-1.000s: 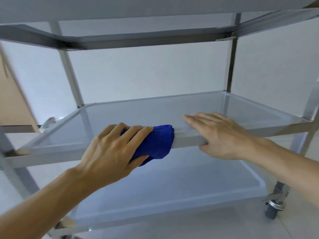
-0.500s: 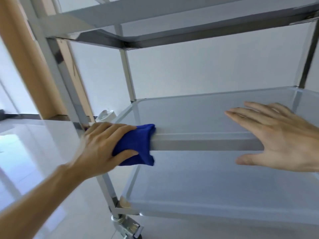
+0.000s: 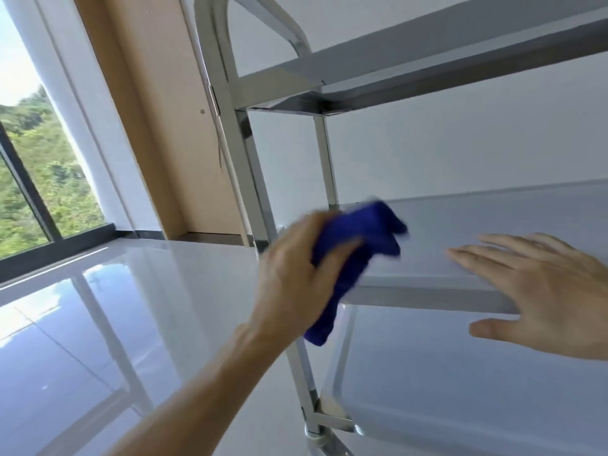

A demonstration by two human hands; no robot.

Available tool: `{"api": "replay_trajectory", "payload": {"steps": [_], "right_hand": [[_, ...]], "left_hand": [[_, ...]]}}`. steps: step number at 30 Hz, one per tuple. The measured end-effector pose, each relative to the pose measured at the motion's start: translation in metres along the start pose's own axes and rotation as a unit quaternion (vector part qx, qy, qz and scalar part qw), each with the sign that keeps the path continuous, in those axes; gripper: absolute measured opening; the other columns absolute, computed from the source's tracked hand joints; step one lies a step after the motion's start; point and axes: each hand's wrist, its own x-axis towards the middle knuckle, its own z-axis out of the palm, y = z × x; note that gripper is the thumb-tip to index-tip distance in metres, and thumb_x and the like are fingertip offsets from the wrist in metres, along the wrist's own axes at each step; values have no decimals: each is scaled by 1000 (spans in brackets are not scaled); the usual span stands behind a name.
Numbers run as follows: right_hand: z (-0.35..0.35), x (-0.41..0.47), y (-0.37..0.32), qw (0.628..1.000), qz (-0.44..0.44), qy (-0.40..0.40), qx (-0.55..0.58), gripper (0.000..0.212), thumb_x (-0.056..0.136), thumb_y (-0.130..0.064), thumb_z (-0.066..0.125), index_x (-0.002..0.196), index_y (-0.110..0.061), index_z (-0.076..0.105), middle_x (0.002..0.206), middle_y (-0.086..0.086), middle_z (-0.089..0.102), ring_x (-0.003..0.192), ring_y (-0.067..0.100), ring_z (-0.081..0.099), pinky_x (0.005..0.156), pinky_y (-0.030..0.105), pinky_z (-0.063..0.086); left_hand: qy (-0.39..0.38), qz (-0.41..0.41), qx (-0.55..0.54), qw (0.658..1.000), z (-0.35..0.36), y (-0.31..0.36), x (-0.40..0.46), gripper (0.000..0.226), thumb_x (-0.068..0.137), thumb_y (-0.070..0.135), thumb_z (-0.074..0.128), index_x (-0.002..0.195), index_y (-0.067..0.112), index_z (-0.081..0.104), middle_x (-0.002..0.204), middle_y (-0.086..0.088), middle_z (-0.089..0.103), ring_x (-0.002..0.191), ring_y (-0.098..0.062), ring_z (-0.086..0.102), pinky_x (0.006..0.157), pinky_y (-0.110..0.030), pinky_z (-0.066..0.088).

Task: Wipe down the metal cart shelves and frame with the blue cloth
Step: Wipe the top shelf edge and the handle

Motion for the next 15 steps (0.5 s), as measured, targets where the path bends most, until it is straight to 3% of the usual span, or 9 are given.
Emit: {"api": "replay_trajectory", "payload": {"steps": [1,3,5,7,9,12,15], "right_hand": [[3,-1,2,1000,0,-3,15,91,76,-91,29,150,-38,32,145,-26,41,136,12,39,103,36,26],[8,-1,3,999,-8,0,36,91,75,-91,30,150,-40,31,146,-27,39,135,12,40,103,35,26],[10,-1,3,999,-11,1,40,89,75,-91,31,149,-40,34,146,-27,40,133,12,42,102,35,26],[10,-1,1,999,-8,-1,53,86,76,-90,31,147,-41,35,144,-27,41,130,12,44,101,35,27],[9,-2,-1,998,-12,-2,63,84,77,-89,31,145,-41,37,143,-26,42,127,12,45,100,34,28],[7,-3,-1,997,-15,-8,73,82,78,-89,31,145,-43,36,144,-27,41,125,10,46,100,34,29],[6,-4,0,997,-7,-26,71,81,78,-89,30,146,-44,35,145,-28,41,126,9,47,101,34,29]], "left_hand": [[60,-42,-35,997,-11,1,9,10,92,36,59,101,40,59,87,27,66,78,4,63,66,-12,48],[192,-66,-45,978,-34,-2,34,8,94,35,60,94,40,54,77,29,61,67,8,57,57,-7,41],[301,-77,-54,949,-58,-9,64,10,96,42,56,100,33,52,78,25,60,66,5,55,58,-12,43],[355,-93,-58,929,-70,-19,88,29,98,45,50,116,23,50,98,16,63,81,-3,61,66,-22,51],[340,-131,-34,931,-64,-27,102,42,99,43,46,132,17,44,117,5,62,98,-10,61,80,-32,53],[241,-220,-19,945,-28,-35,99,58,97,43,48,148,21,29,135,6,53,111,-10,57,87,-30,44],[219,-248,43,943,-3,-45,77,63,95,40,53,149,27,24,137,8,51,105,-17,55,73,-21,36]]}}
